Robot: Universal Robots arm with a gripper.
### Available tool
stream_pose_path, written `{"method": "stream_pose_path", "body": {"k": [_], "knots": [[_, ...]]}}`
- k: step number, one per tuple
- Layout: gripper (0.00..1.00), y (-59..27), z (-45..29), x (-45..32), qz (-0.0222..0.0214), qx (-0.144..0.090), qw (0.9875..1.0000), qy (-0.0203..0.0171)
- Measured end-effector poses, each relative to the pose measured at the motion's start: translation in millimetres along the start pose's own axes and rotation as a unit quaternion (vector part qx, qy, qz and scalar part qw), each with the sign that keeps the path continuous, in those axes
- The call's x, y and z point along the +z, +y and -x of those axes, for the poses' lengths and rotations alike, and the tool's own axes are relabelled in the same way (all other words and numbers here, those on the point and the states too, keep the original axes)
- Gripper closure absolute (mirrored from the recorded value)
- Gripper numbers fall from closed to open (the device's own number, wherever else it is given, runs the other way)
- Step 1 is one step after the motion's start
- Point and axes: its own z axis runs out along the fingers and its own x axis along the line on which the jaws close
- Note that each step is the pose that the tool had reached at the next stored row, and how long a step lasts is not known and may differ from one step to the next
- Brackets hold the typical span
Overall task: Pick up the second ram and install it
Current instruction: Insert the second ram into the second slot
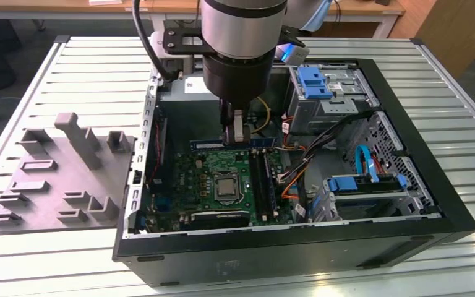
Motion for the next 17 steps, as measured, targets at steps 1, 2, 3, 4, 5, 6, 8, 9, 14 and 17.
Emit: {"method": "stream_pose_path", "body": {"k": [1,2,3,4,5,6,8,9,14,17], "knots": [[0.87,0.0,0.0,0.0,0.0,0.0,1.0,0.0],[0.87,0.0,0.0,0.0,0.0,0.0,1.0,0.0],[0.87,0.0,0.0,0.0,0.0,0.0,1.0,0.0],[0.87,0.0,0.0,0.1,0.0,0.0,1.0,0.0],[0.87,0.0,0.0,0.1,0.0,0.0,1.0,0.0],[0.87,0.0,0.0,0.1,0.0,0.0,1.0,0.0],[0.87,0.0,0.0,0.3,-0.0006,0.01,1.0,-0.0003],[0.87,0.0,0.0,0.5,-0.0011,0.018,0.9998,-0.0006],[0.87,0.0,-0.1,1.3,-0.0037,0.062,0.998,-0.002],[0.87,0.0,-0.1,1.8,-0.0053,0.089,0.996,-0.0028]]}}
